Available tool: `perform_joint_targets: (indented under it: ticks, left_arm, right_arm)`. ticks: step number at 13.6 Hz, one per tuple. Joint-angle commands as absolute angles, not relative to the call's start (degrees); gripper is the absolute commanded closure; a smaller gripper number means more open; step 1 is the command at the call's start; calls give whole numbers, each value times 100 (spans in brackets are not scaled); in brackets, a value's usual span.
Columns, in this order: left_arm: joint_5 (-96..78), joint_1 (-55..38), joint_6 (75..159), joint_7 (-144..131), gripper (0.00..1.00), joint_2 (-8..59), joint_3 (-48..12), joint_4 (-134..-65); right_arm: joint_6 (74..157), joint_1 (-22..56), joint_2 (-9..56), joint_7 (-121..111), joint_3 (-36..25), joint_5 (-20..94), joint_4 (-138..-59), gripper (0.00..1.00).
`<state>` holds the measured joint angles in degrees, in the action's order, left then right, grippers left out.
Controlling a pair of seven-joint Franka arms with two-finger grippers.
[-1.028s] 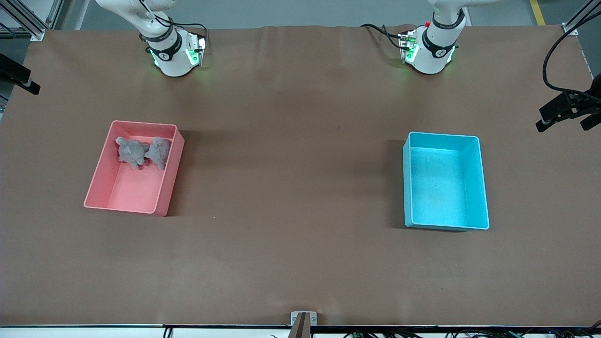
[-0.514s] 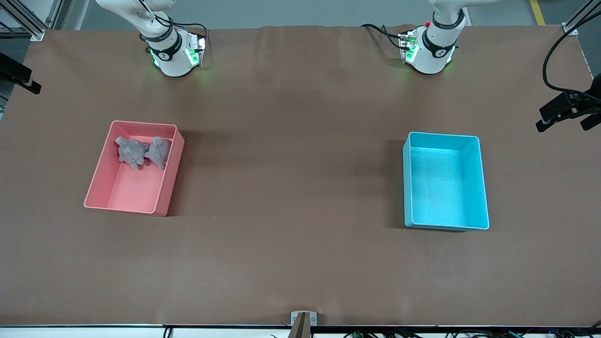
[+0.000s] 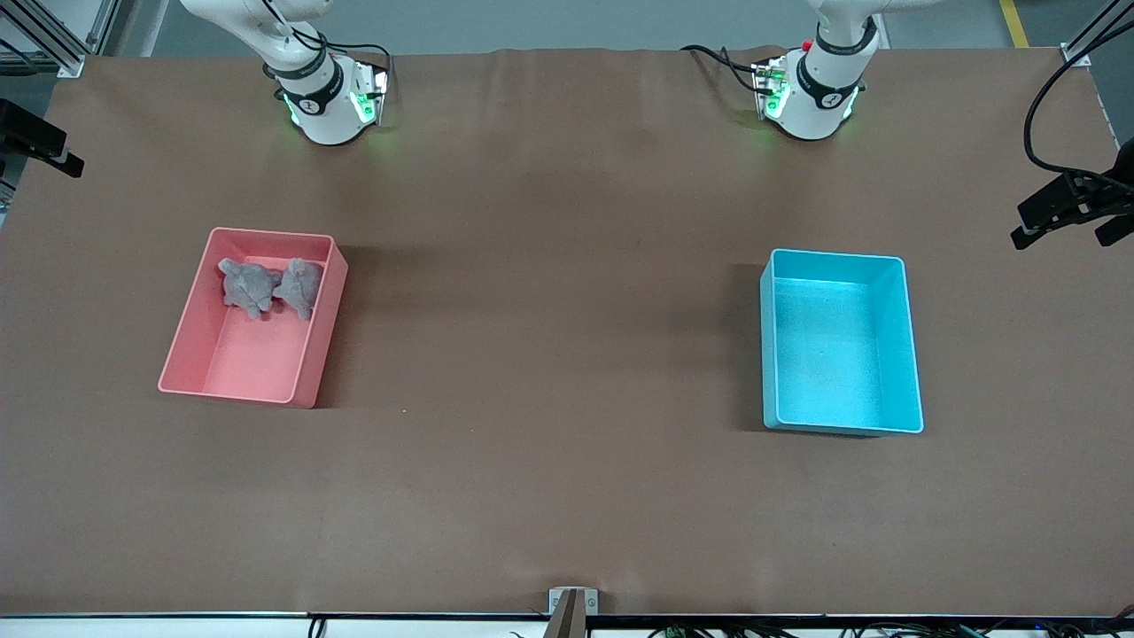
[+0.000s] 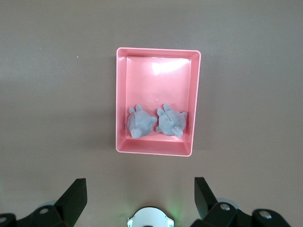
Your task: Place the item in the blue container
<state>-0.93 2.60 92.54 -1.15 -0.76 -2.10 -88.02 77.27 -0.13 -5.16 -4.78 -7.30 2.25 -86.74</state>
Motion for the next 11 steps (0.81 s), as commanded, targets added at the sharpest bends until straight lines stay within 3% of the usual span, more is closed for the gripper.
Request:
perform_joint_targets:
  ticks: [1, 7, 11]
  left_arm:
    - [-105, 281, 9246, -123, 0, -26, -229, -8692]
    - [-97, 281, 9246, -70, 0, -26, -229, -8692]
    - [-97, 290, 9246, -44, 0, -26, -229, -8701]
  right_arm:
    - [7778, -44, -729, -545, -712, 220, -8912, 0]
    - [7726, -44, -659, -510, -712, 220, -8789, 0]
    - [7752, -114, -178, -519, -729, 220, -8807, 0]
